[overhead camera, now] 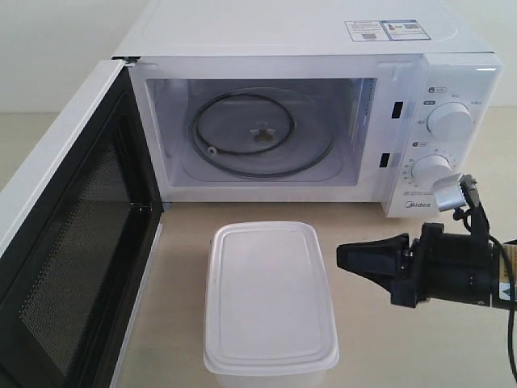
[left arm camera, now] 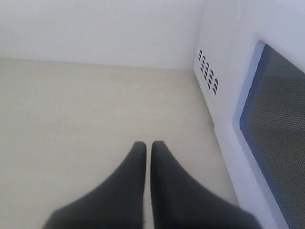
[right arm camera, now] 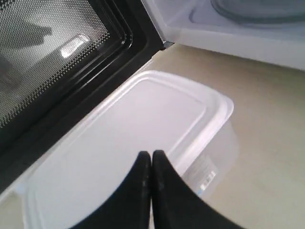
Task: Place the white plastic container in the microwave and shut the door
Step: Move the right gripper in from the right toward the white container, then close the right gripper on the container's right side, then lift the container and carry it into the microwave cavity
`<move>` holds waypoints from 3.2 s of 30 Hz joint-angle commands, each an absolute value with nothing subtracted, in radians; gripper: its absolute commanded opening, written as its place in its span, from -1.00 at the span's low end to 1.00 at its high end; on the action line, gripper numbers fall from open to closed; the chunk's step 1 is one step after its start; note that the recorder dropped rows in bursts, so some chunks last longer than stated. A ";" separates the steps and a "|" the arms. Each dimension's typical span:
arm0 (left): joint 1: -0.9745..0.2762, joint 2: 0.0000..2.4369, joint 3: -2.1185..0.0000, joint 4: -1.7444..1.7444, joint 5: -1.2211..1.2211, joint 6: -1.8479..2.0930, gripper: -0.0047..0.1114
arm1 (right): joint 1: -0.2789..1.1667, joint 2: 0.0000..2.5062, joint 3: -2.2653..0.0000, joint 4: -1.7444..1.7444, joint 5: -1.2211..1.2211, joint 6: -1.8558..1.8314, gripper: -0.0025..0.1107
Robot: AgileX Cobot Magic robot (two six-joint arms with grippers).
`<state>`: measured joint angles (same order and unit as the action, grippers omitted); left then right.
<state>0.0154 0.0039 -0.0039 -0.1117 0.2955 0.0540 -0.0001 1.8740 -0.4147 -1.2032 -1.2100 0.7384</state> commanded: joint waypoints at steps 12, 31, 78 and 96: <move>0.018 0.000 0.000 -0.108 0.295 0.052 -0.84 | 0.000 1.877 -0.421 -1.335 -1.148 1.397 -0.96; 0.018 0.000 0.000 -0.108 0.295 0.052 -0.84 | 0.000 1.877 -0.421 -1.424 -1.052 1.503 -0.22; 0.018 0.000 0.000 -0.108 0.295 0.052 -0.84 | 0.150 1.877 -0.573 -1.471 -0.958 1.752 -0.96; 0.018 0.000 0.000 -0.108 0.295 0.052 -0.84 | 0.150 1.853 -0.571 -1.201 -1.129 1.613 -0.96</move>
<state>0.0154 0.0039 -0.0039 -0.1117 0.2955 0.0540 0.1494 1.8692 -0.5701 -1.2408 -1.1128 1.6284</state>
